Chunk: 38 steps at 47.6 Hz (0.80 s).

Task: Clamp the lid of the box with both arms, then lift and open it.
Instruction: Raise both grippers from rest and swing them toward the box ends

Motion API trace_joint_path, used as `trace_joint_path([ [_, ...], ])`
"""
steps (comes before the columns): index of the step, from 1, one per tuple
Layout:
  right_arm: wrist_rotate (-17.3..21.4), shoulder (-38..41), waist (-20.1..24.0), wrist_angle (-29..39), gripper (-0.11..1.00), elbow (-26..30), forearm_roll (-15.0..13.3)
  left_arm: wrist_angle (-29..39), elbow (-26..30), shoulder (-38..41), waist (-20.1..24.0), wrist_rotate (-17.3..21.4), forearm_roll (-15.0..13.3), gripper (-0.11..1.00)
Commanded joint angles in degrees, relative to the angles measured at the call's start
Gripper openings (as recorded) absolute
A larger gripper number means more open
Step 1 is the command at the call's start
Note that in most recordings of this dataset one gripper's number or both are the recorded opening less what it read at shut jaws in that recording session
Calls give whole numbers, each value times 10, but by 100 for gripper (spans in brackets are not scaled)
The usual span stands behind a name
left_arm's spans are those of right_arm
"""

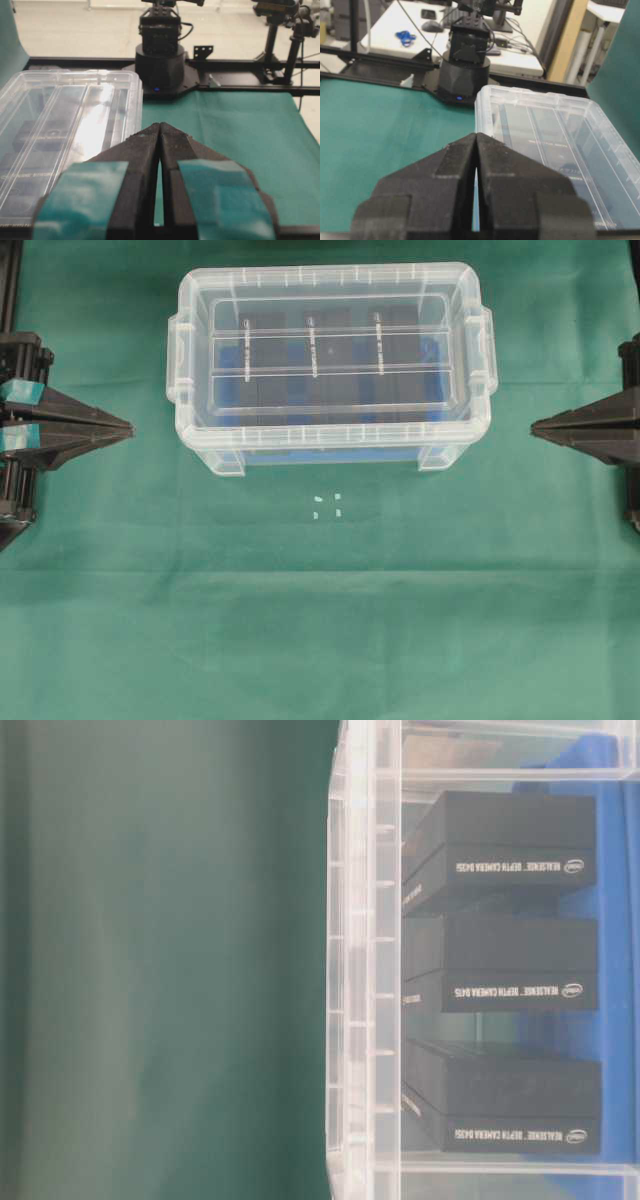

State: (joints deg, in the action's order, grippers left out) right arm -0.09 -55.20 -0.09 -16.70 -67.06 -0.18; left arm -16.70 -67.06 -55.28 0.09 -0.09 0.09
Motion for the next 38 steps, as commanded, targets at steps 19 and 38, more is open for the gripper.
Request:
trace_joint_path([
  [19,4,16,-16,49,0,33,3,33,19,7,14,12,4,1],
  [38,-3,26,-185,76,0,56,-10,45,25,7,142,14,4,1],
])
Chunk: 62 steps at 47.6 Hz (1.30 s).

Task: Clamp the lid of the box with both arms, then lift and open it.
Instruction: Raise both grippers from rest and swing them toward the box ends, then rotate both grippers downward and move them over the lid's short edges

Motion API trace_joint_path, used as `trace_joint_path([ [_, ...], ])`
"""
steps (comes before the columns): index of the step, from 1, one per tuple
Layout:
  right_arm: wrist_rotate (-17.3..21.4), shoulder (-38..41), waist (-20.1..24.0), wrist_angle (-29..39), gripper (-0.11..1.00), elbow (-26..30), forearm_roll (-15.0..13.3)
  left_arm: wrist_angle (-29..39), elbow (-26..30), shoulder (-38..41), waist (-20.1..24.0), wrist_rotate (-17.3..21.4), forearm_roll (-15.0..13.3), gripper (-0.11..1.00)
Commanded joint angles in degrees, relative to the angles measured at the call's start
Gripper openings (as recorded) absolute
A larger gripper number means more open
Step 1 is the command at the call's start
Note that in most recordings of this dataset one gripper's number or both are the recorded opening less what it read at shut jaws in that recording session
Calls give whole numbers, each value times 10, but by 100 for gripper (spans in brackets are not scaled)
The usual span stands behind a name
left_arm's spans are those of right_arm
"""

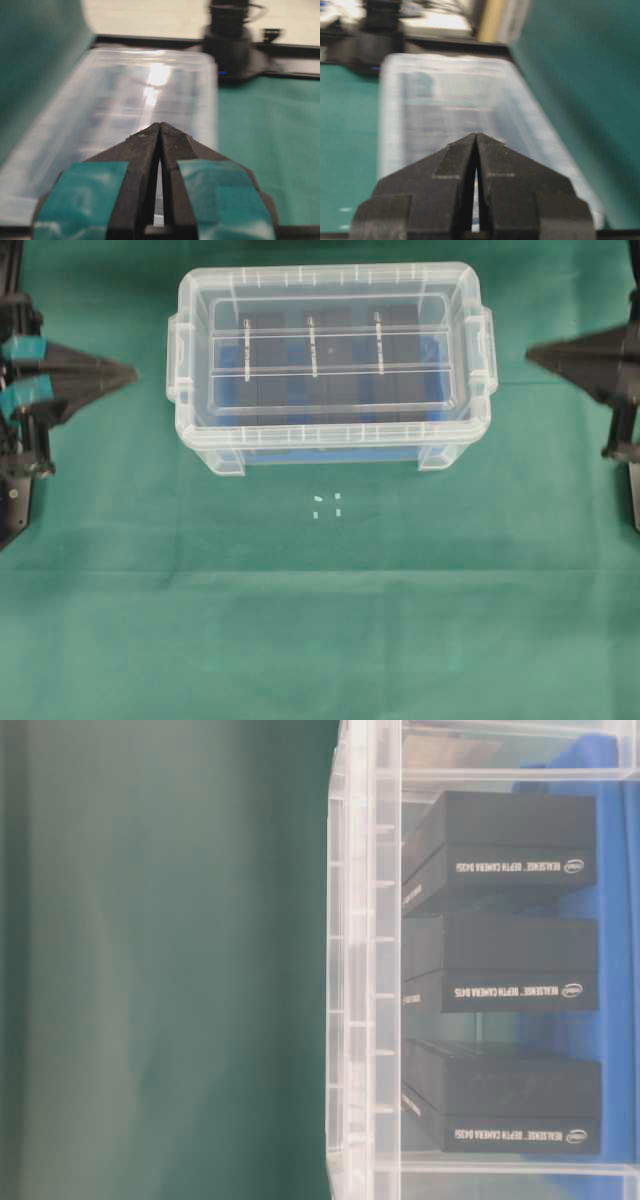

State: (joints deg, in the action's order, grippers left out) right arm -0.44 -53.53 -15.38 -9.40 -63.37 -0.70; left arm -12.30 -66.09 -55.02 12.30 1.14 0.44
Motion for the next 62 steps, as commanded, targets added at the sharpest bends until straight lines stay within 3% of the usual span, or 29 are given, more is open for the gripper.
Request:
trace_joint_path([
  [1,1,11,-39,5,0,21,-6,2,15,4,26,2,1,1],
  [11,1,46,-96,14,0,37,-11,14,18,4,69,2,1,1],
  [21,3,68,-109,37,0,48,-11,44,25,4,72,-2,1,1],
  [45,17,111,-109,409,0,129,-11,322,83,5,72,-21,1,1],
  [62,17,178,-109,548,0,165,-15,497,125,69,86,-31,3,1],
])
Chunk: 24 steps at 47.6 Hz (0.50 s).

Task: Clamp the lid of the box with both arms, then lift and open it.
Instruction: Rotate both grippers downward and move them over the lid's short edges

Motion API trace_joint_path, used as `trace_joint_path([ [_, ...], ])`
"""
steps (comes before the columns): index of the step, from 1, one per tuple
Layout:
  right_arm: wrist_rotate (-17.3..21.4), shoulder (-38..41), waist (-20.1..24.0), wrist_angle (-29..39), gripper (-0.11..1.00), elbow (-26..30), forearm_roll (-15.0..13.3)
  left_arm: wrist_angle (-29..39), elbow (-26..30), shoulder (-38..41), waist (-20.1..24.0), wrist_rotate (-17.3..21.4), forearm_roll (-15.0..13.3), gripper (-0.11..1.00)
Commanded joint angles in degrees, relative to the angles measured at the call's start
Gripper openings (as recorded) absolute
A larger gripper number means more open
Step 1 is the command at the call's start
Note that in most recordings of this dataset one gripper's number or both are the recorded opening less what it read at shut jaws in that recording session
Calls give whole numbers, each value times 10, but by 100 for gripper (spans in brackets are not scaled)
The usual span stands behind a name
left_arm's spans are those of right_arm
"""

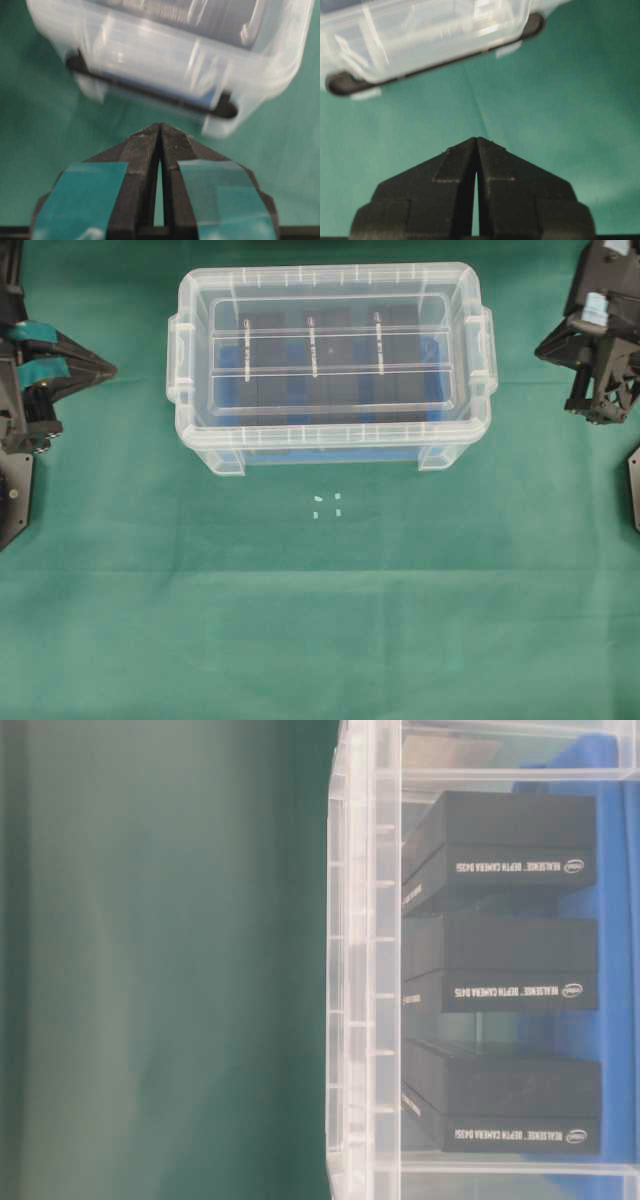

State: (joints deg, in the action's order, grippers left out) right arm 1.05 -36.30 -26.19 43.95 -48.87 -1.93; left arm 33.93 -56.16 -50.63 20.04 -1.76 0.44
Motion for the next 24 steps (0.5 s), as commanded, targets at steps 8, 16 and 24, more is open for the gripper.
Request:
trace_joint_path([
  [8,1,11,-1,20,0,22,-11,54,40,59,21,2,5,1],
  [16,1,11,-1,21,0,24,-11,54,44,59,21,1,5,1],
  [24,-8,11,-1,25,0,24,-14,69,46,62,18,5,6,1],
])
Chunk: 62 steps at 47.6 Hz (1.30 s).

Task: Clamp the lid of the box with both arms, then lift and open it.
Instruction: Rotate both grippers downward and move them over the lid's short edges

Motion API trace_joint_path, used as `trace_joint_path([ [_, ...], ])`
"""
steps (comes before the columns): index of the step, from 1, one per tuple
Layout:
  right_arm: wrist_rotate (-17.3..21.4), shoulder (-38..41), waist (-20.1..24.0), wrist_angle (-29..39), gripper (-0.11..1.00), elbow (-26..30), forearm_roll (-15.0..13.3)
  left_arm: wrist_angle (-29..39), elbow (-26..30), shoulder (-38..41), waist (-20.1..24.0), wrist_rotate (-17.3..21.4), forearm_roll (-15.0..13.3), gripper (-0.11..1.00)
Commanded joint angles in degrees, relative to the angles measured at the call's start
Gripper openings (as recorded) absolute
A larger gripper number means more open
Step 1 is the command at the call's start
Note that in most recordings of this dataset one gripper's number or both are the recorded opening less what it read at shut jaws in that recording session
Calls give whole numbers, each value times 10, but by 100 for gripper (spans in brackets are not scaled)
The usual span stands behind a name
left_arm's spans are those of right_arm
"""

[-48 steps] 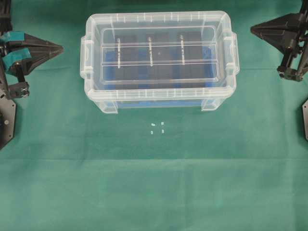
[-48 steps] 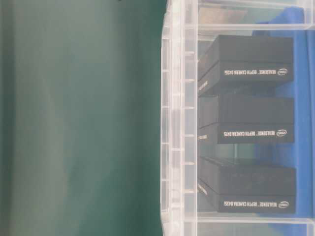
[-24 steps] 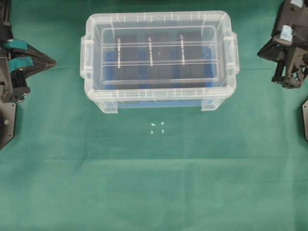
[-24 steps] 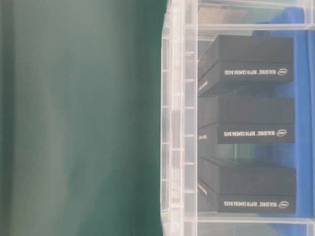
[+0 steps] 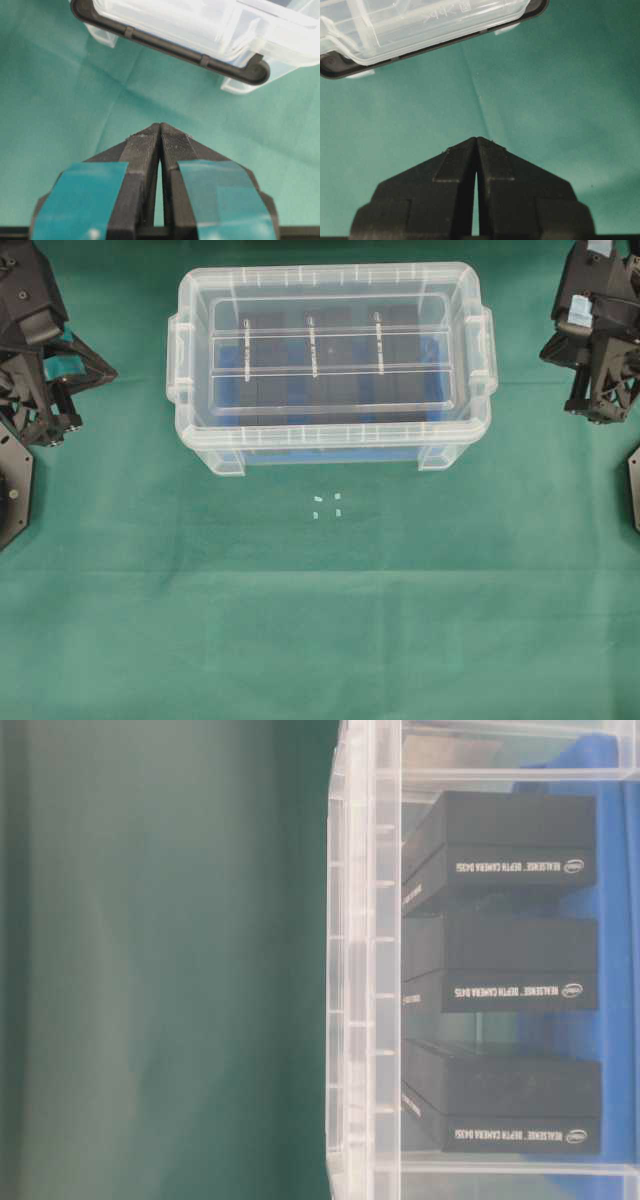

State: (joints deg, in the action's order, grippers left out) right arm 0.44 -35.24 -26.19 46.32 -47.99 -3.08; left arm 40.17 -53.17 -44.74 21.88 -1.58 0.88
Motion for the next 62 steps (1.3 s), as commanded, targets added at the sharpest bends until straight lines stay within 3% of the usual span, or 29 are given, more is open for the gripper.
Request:
trace_joint_path([
  [1,-3,1,-1,4,0,15,-4,11,16,4,-1,5,2,1],
  [16,-49,1,0,28,0,15,-8,83,30,24,-10,95,3,1],
  [22,-72,1,0,40,0,15,-8,105,39,32,-10,110,3,1],
  [47,-82,4,0,37,0,18,-8,121,60,67,-12,110,3,1],
  [62,-85,48,1,33,0,36,-8,101,74,101,-15,112,0,1],
])
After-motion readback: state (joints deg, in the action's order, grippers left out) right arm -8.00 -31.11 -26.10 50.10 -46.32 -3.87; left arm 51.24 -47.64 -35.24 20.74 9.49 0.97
